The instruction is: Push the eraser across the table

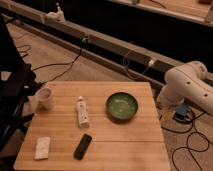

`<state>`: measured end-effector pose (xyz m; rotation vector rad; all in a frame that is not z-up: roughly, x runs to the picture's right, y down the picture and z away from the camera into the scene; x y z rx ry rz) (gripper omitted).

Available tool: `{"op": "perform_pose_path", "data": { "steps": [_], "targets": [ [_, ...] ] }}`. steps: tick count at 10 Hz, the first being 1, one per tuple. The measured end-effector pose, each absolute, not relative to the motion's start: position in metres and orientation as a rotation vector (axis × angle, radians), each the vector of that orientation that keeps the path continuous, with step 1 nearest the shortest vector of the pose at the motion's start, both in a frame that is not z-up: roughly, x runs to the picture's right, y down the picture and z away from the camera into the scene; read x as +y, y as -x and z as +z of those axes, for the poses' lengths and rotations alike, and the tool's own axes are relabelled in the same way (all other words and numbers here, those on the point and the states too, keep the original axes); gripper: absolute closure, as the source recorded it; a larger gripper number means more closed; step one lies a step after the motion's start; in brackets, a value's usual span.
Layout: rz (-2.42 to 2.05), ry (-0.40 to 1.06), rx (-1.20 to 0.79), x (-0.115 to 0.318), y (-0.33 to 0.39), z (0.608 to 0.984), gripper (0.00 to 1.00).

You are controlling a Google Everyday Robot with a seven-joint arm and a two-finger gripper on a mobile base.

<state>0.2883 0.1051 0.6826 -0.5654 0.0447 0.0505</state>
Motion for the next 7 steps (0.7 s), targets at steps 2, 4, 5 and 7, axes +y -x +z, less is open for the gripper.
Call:
{"op": "perform_pose_path", "data": {
  "steps": [2, 4, 5, 7],
  "targets": [
    [0.051, 0.566, 0.044, 0.1052, -0.2883, 0.6826, 0.35],
    [0.051, 0.566, 0.045, 0.1052, -0.2884, 0.6825, 0.44],
    [0.051, 0.566, 0.045, 0.1052, -0.2884, 0.6825, 0.53],
    [0.051, 0.566, 0.045, 0.1052, -0.2884, 0.6825, 0.75]
  ]
}}
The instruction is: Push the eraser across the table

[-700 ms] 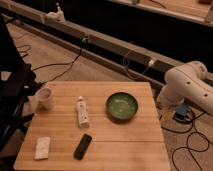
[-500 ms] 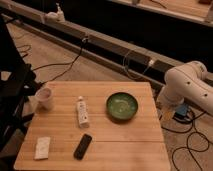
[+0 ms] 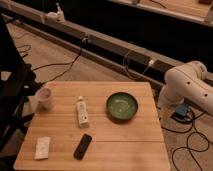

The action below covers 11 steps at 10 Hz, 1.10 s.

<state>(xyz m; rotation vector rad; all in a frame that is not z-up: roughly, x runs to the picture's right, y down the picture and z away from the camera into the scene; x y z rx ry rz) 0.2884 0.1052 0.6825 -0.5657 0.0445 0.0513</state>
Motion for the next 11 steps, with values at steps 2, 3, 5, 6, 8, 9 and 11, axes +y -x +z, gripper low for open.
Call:
{"op": "perform_pose_path", "data": {
  "steps": [2, 3, 5, 6, 8, 9, 11],
  "targets": [
    [0.052, 0.566, 0.045, 0.105, -0.289, 0.682, 0.93],
    [0.052, 0.566, 0.045, 0.105, -0.289, 0.682, 0.99],
    [0.05, 0.572, 0.041, 0.106, -0.288, 0.684, 1.0],
    [0.038, 0.597, 0.013, 0.112, -0.277, 0.69, 1.0],
    [0.01, 0.634, -0.068, 0.125, -0.244, 0.703, 1.0],
    [0.006, 0.638, -0.11, 0.13, -0.227, 0.71, 1.0],
    [0.003, 0.641, -0.204, 0.144, -0.188, 0.723, 1.0]
  ]
}}
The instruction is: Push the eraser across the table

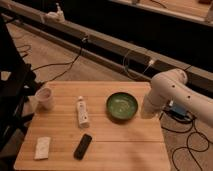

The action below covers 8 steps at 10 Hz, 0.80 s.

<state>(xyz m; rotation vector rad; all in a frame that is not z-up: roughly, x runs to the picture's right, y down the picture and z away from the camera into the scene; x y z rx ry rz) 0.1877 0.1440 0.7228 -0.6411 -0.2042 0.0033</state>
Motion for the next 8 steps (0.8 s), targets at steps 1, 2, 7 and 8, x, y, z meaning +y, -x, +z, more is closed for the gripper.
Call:
{"op": "perform_pose_path", "data": {
  "steps": [1, 2, 7, 8],
  "targets": [
    [0.01, 0.645, -0.247, 0.151, -0.169, 0.726, 1.0],
    [0.014, 0.648, -0.305, 0.161, -0.141, 0.725, 1.0],
    [-0.113, 0.674, -0.483, 0.205, -0.06, 0.697, 1.0],
    [-0.113, 0.674, -0.483, 0.205, -0.06, 0.697, 1.0]
  ]
}}
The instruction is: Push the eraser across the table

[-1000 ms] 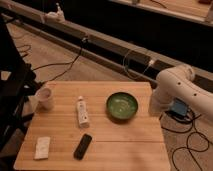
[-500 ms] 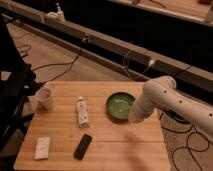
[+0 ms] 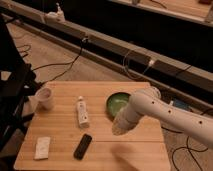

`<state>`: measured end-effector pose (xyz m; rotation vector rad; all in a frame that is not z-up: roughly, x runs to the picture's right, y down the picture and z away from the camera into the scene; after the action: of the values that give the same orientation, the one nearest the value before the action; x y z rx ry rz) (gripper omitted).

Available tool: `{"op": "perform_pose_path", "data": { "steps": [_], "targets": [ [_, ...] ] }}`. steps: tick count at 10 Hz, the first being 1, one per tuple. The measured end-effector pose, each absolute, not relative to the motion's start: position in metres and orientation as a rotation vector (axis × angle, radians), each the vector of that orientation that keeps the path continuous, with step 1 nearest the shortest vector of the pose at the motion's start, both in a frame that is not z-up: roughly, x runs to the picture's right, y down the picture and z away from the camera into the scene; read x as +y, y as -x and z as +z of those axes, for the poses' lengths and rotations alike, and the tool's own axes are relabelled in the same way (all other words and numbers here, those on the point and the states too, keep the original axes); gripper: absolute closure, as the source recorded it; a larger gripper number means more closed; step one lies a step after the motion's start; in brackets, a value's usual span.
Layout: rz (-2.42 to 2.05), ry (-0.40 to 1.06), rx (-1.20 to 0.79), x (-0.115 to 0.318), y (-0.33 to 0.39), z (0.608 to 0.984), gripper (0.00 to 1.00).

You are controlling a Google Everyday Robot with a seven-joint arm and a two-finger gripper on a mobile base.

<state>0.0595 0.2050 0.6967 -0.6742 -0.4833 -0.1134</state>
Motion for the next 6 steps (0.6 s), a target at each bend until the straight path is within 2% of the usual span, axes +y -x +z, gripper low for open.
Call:
{"op": "perform_pose_path", "data": {
  "steps": [6],
  "targets": [
    [-0.145, 0.76, -0.537, 0.234, -0.027, 0.706, 1.0]
  ]
}}
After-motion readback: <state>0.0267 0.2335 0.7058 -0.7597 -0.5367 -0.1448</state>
